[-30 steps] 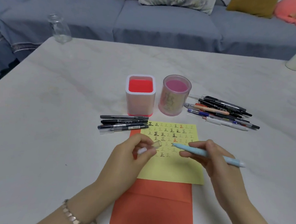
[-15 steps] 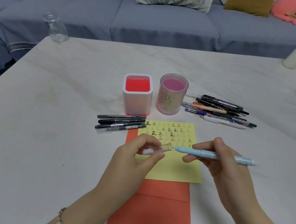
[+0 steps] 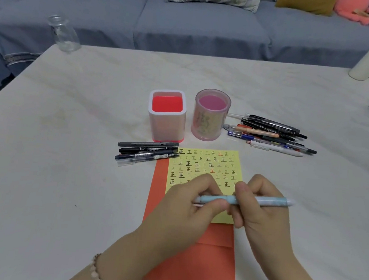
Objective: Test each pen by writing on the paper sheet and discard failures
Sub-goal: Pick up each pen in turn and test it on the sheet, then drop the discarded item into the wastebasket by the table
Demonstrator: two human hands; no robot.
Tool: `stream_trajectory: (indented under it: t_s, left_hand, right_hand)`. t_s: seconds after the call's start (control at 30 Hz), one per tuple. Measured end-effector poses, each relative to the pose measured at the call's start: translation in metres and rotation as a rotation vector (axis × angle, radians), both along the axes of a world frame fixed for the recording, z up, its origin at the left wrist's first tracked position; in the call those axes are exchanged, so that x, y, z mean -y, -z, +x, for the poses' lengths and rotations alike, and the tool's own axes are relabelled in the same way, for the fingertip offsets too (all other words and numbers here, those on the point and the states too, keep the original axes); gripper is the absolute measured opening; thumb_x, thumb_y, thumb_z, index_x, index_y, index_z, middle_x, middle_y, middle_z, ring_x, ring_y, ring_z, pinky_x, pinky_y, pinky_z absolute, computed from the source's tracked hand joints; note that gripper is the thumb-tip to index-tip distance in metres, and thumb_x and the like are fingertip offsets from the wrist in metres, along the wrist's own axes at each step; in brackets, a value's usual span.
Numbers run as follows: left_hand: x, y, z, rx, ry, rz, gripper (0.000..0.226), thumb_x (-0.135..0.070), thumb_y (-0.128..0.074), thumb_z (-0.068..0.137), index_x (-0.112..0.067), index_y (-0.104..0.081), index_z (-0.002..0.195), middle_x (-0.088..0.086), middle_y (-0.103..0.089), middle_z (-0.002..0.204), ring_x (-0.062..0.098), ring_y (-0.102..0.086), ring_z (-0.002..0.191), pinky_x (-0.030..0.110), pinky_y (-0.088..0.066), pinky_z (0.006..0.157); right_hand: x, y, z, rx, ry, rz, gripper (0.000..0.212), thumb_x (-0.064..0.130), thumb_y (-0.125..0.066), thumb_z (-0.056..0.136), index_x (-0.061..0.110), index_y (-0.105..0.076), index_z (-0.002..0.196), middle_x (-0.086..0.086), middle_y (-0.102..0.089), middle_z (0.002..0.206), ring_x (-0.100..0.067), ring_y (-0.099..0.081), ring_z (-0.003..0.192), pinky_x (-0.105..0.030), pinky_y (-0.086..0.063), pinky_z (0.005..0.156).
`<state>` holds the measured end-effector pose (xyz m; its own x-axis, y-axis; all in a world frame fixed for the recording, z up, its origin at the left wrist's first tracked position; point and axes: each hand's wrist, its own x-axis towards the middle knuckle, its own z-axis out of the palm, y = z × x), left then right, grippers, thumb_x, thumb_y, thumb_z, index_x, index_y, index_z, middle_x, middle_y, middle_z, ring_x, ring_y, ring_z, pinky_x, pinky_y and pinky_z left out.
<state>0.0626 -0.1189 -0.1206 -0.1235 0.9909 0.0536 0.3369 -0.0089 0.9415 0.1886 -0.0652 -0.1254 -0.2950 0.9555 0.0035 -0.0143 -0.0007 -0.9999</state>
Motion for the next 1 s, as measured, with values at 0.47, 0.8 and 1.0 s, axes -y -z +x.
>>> stream_trajectory:
  t_s: [0.47, 0.8, 1.0]
  left_hand:
    - [-0.006, -0.015, -0.014, -0.144, -0.073, 0.052, 0.022, -0.017, -0.064, 0.086, -0.022, -0.049, 0.069, -0.026, -0.053, 0.056, -0.001, -0.046, 0.055, 0.01, -0.032, 0.053]
    - [0.091, -0.039, -0.124, 0.503, -0.807, -0.052, 0.014, 0.001, -0.059, 0.085, -0.011, -0.066, 0.084, -0.002, -0.066, 0.068, 0.003, -0.059, 0.057, 0.014, -0.049, 0.054]
    - [0.22, -0.052, -0.188, -0.163, -1.158, -0.008, 0.022, -0.009, -0.066, 0.082, -0.03, -0.064, 0.076, -0.013, -0.065, 0.069, 0.009, -0.056, 0.058, 0.015, -0.043, 0.057]
  right_hand:
    - [-0.011, -0.008, -0.031, -0.01, 0.033, -0.18, 0.037, 0.008, -0.045, 0.091, 0.012, -0.033, 0.056, 0.003, -0.036, 0.03, -0.013, -0.031, 0.035, -0.032, -0.032, 0.05]
    - [0.023, -0.034, -0.16, 0.233, -0.709, -0.029, 0.019, 0.022, -0.054, 0.09, 0.012, -0.06, 0.076, 0.002, -0.062, 0.055, -0.006, -0.051, 0.046, -0.016, -0.043, 0.055]
    - [0.09, -0.032, -0.254, 0.503, -1.053, 0.166, 0.014, 0.017, -0.055, 0.087, 0.022, -0.059, 0.075, 0.006, -0.066, 0.071, -0.013, -0.058, 0.067, -0.028, -0.047, 0.07]
